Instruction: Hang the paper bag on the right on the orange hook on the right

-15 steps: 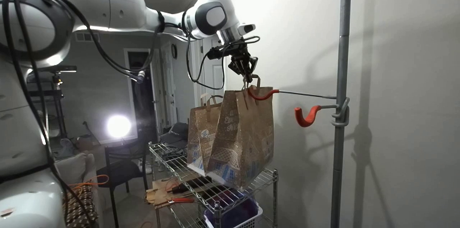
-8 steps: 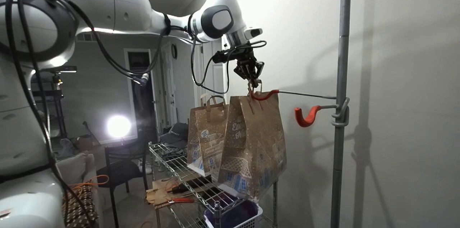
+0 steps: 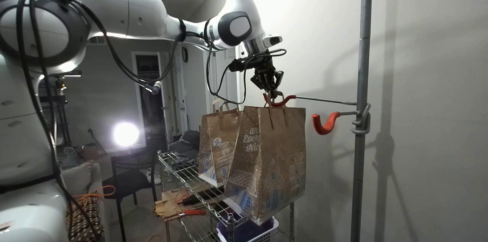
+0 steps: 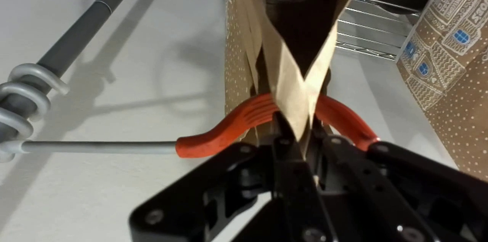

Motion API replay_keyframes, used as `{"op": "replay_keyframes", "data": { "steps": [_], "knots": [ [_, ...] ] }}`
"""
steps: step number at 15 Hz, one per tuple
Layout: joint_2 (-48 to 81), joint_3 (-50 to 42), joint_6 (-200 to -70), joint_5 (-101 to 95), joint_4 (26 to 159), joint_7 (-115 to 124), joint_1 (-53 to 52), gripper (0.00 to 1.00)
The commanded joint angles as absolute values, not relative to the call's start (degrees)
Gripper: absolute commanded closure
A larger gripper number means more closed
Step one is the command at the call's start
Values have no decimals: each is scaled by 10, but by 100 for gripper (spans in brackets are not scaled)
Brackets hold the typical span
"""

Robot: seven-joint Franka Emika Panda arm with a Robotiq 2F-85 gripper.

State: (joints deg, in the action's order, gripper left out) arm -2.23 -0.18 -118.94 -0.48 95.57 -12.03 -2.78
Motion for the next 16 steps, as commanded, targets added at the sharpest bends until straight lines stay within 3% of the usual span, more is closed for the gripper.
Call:
{"op": "replay_keyframes", "data": {
  "steps": [1, 10, 16],
  "knots": [
    [-34, 2, -1178, -14, 960, -121, -21, 57],
    [-46, 3, -1178, -11, 959, -121, -22, 2],
    [-38, 3, -1187, -5, 951, -120, -22, 0]
  ]
}}
